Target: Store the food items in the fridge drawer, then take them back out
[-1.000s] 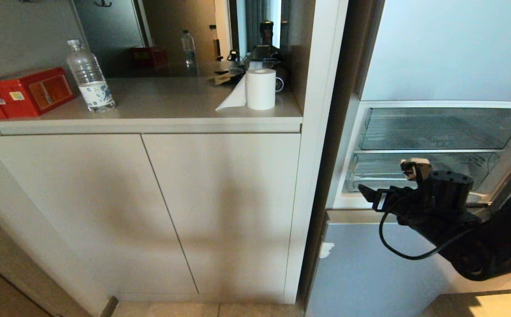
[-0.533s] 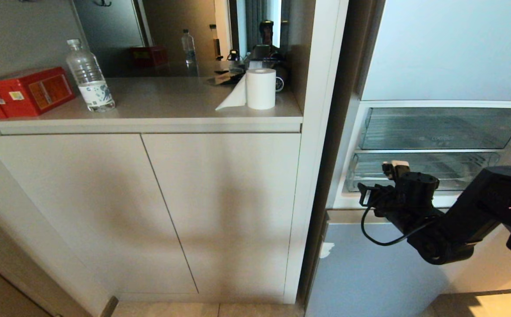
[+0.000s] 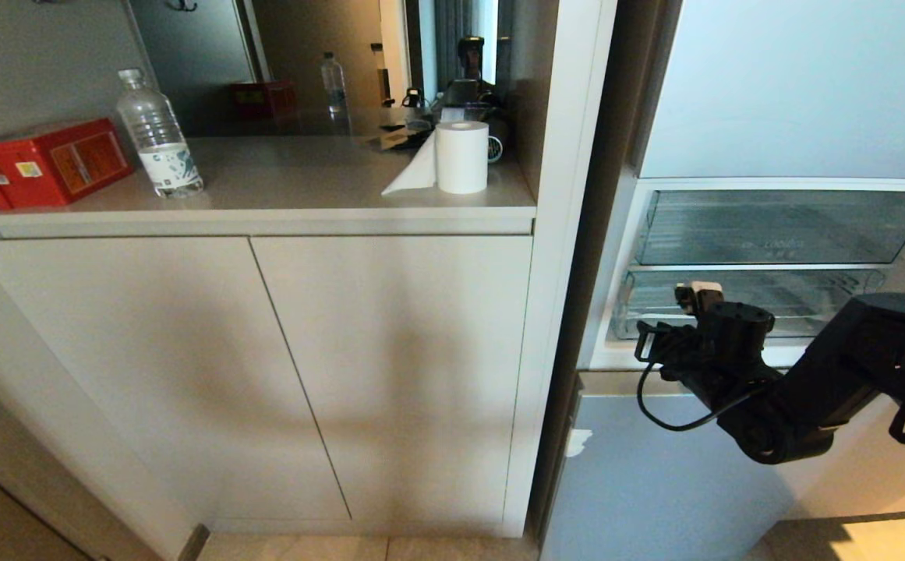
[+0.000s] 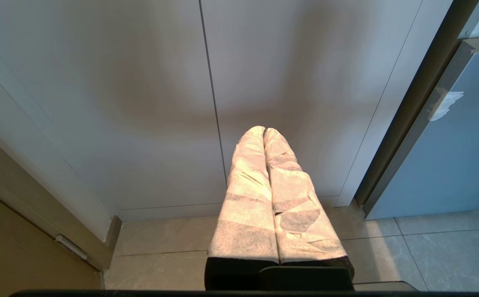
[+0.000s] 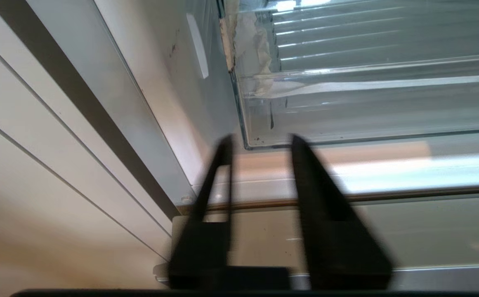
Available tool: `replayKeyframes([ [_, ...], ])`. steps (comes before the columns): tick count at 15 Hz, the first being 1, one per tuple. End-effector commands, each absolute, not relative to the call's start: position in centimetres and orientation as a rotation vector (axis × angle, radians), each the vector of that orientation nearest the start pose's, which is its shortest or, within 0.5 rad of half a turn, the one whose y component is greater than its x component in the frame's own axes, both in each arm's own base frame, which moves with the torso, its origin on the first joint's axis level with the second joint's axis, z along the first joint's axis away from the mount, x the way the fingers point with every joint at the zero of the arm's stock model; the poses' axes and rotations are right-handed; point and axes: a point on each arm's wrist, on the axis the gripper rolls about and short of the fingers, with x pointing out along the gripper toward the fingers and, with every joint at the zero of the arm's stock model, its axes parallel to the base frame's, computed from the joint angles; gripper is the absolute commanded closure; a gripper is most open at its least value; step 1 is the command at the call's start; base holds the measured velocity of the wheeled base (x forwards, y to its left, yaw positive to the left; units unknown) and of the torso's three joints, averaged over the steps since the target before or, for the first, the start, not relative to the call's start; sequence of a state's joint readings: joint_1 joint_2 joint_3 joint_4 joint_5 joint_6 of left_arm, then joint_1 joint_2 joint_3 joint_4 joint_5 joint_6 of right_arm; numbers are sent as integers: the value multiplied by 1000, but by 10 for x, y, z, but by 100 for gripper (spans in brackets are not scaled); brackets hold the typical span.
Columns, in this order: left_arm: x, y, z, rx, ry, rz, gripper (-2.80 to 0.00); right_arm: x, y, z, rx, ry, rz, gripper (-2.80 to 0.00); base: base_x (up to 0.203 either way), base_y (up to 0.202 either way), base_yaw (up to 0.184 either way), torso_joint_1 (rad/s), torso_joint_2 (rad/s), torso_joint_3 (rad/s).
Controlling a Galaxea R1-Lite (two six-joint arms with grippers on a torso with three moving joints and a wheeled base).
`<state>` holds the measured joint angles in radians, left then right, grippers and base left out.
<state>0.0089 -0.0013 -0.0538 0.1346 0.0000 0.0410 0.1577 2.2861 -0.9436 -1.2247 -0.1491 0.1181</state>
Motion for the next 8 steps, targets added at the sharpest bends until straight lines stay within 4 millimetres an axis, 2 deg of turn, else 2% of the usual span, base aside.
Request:
replayKeyframes([
  [1,-28,0,76,41,81,8,0,411,62,70,107,79,4,-280,0,0,0,0,0,0],
  [3,-28,0,76,41,80,8,0,417,62,75,115,49,5,-280,0,0,0,0,0,0],
  [8,-28,0,76,41,81,8,0,432,65,67,114,36,3,-280,0,0,0,0,0,0],
])
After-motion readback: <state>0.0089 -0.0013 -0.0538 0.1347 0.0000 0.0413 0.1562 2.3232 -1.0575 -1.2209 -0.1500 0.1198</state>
